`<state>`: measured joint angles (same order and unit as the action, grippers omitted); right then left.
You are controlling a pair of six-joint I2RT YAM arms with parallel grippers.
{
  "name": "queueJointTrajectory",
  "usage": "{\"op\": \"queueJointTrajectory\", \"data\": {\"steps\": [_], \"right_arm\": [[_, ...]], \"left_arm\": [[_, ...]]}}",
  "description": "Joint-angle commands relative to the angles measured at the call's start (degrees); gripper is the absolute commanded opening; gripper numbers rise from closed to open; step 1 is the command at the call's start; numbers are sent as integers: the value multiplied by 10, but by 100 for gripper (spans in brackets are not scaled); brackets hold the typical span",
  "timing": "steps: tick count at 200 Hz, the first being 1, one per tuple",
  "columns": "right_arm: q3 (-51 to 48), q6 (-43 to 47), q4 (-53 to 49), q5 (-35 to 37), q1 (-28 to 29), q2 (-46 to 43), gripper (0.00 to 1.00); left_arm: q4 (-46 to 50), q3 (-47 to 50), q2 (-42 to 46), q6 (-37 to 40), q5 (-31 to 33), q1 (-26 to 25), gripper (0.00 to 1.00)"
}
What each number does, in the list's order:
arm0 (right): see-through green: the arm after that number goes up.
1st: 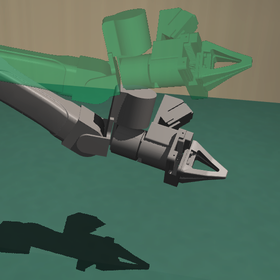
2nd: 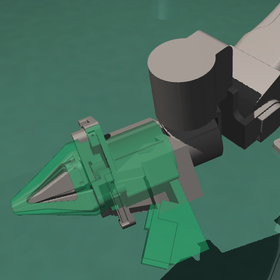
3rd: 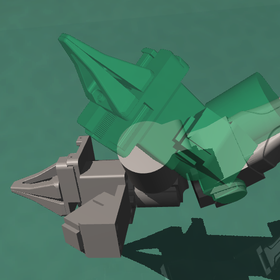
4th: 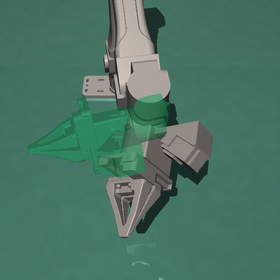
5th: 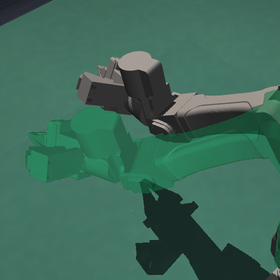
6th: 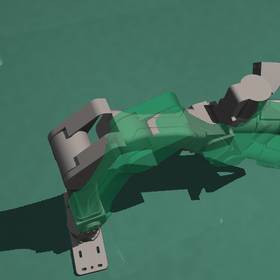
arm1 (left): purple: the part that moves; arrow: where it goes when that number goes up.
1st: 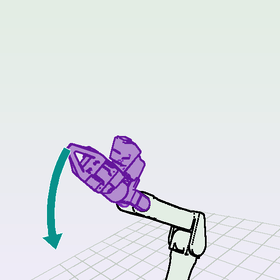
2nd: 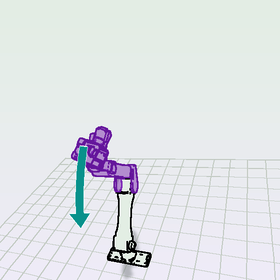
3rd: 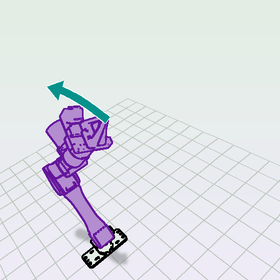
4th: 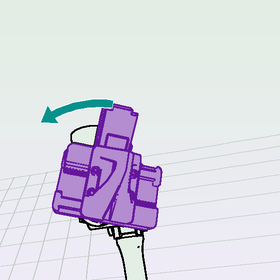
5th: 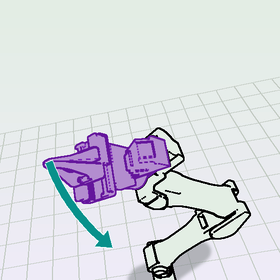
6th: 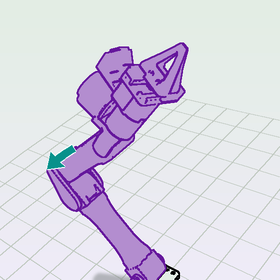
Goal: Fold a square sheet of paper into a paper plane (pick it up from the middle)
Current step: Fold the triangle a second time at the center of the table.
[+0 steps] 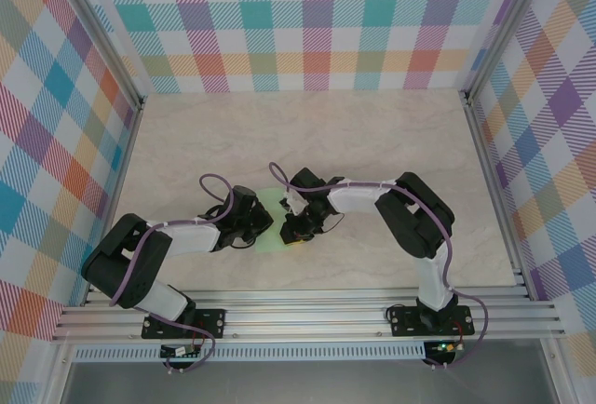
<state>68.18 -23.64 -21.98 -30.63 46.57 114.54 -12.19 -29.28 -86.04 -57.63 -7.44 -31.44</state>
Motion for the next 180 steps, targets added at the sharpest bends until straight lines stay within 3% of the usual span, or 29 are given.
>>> {"op": "queueJointTrajectory", "data": {"steps": [1,79,129,180], "right_arm": [[-30,-9,-60,41,4,-7,18],[-13,-58,-6,43,5,-74,9],[9,-90,32,5,17,-52,7],[33,-103,2,36,20,9,6]], "left_arm": [[46,18,-1,6,17,-5,0],[45,17,0,7,15,-5,0],[45,18,2,7,15,-5,0],[46,19,5,9,13,-5,0]]}}
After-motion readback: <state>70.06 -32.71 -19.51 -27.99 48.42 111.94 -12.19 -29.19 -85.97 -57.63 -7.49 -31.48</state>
